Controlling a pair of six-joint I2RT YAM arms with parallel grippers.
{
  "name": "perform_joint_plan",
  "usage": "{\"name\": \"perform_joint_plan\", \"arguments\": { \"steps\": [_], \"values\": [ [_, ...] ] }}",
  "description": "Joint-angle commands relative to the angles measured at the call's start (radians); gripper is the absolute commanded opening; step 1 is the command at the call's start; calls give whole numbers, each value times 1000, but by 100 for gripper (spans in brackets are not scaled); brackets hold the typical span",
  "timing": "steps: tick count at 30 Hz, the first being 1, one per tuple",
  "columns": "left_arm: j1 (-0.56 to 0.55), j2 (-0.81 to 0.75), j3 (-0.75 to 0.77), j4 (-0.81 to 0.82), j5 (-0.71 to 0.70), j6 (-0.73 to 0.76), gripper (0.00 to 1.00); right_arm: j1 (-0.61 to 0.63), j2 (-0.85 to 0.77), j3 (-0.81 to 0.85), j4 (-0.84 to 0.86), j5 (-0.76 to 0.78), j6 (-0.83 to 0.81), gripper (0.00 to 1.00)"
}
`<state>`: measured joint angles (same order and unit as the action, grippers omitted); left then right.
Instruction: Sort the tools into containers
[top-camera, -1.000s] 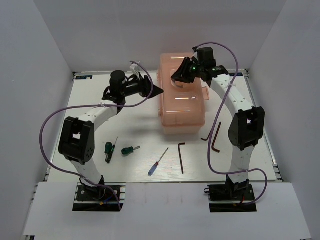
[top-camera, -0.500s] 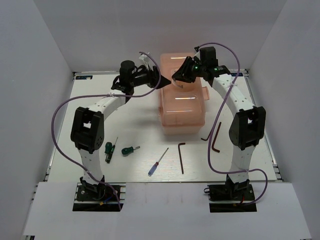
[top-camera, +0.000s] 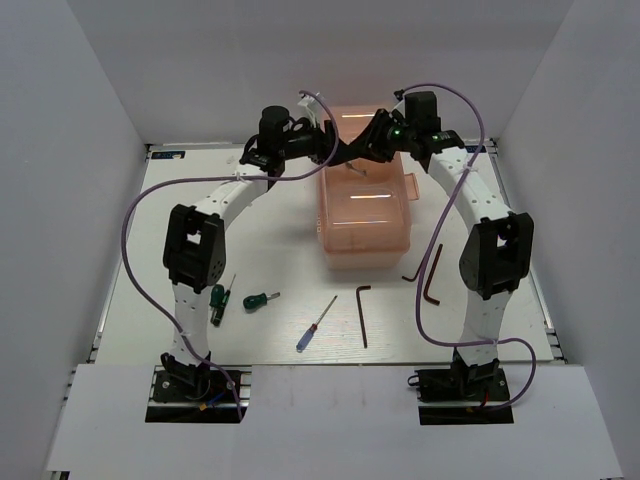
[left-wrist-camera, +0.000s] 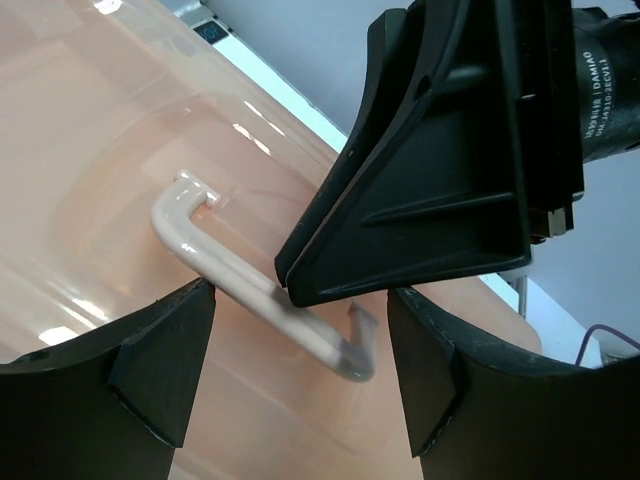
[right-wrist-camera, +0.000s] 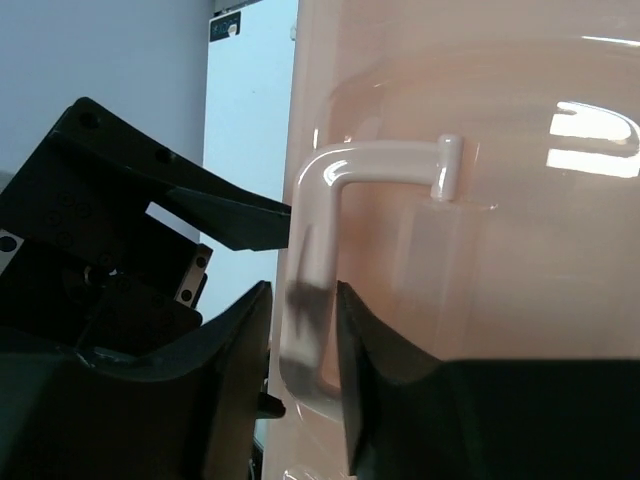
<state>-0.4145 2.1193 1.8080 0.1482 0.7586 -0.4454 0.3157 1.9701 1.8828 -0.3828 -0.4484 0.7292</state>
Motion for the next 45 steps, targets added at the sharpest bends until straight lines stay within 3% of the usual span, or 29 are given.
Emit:
{"name": "perform_joint_plan", "arguments": {
  "steps": [1, 5, 8, 13, 14, 17, 21, 24, 26, 28, 31, 41, 45],
  "values": [
    [-26, 40, 83, -179, -21, 4, 79, 14, -19, -5, 50, -84, 26, 41],
    [-35, 53, 94, -219, -39, 14, 79, 0, -28, -7, 55, -99, 7, 59],
    [-35, 62, 94, -239, -51, 14, 78, -13, -51, 22, -20, -21, -75, 59],
    [-44, 62, 119, -304, -114, 33, 77, -41, -128, 19, -111, 241, -247, 59],
    [-44, 71, 119, -318, -126, 33, 75, -47, -140, 15, -125, 363, -284, 59],
    [-44, 82, 157, -370, -185, 33, 69, -78, -200, -63, -101, 512, -361, 58],
    [-53, 103, 212, -414, -219, 33, 56, -141, -289, -218, -6, 554, -438, 58],
    [-63, 131, 249, -452, -232, 22, 48, -206, -303, -313, 10, 460, -448, 59],
    [-63, 140, 266, -452, -232, 11, 37, -252, -268, -358, 13, 363, -447, 61],
    [-72, 140, 277, -452, -232, -3, 25, -300, -240, -378, 25, 156, -458, 66],
    [-72, 140, 286, -452, -220, -21, 18, -380, -154, -404, 76, -27, -481, 68],
    [-72, 140, 286, -432, -211, -52, 13, -437, -10, -433, 226, -318, -378, 68],
    [-72, 140, 286, -423, -211, -61, 11, -437, 19, -438, 275, -360, -341, 65]
  ]
}}
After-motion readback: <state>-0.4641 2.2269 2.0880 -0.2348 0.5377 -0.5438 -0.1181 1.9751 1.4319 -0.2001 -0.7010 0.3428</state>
